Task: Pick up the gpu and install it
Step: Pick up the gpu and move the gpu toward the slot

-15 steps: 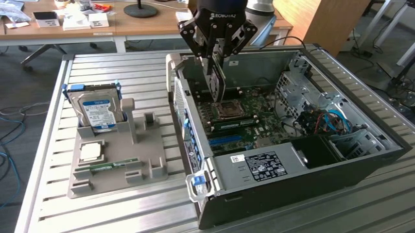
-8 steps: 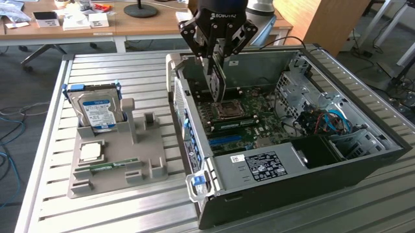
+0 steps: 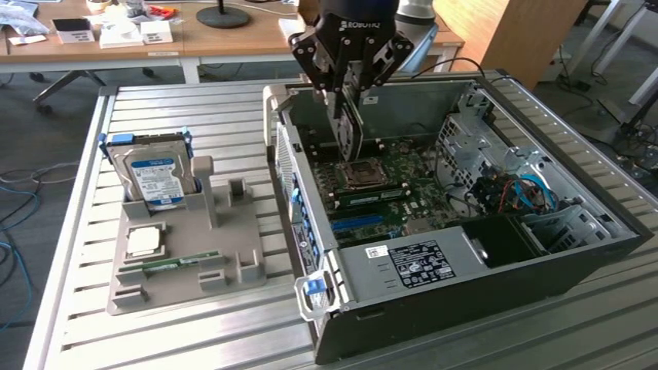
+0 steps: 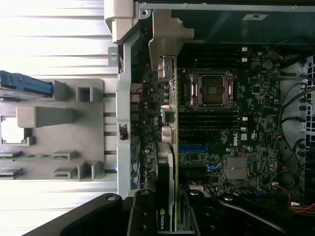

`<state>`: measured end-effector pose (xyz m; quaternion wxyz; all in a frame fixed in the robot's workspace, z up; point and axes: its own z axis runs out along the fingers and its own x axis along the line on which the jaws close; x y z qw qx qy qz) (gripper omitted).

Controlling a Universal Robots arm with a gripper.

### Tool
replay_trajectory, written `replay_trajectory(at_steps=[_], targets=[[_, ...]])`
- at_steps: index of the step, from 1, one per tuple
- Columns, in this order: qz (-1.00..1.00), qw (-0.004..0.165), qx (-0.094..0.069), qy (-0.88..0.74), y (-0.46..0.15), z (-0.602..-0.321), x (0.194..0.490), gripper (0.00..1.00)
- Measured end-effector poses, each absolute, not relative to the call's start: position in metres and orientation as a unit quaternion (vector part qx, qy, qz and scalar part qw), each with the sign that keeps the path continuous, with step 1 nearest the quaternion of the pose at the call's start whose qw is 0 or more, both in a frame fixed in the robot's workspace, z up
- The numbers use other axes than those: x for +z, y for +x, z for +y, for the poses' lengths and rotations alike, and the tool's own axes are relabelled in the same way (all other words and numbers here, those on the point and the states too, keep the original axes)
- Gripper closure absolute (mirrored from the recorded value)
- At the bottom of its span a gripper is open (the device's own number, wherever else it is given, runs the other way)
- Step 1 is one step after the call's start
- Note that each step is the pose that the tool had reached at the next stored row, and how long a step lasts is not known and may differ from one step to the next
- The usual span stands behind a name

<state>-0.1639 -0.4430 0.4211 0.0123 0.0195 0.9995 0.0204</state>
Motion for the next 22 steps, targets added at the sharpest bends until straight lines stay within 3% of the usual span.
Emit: replay_trajectory(at_steps=[22], targets=[[1.0, 0.012, 0.02, 0.019, -0.131, -0.443, 0.421, 0.73]])
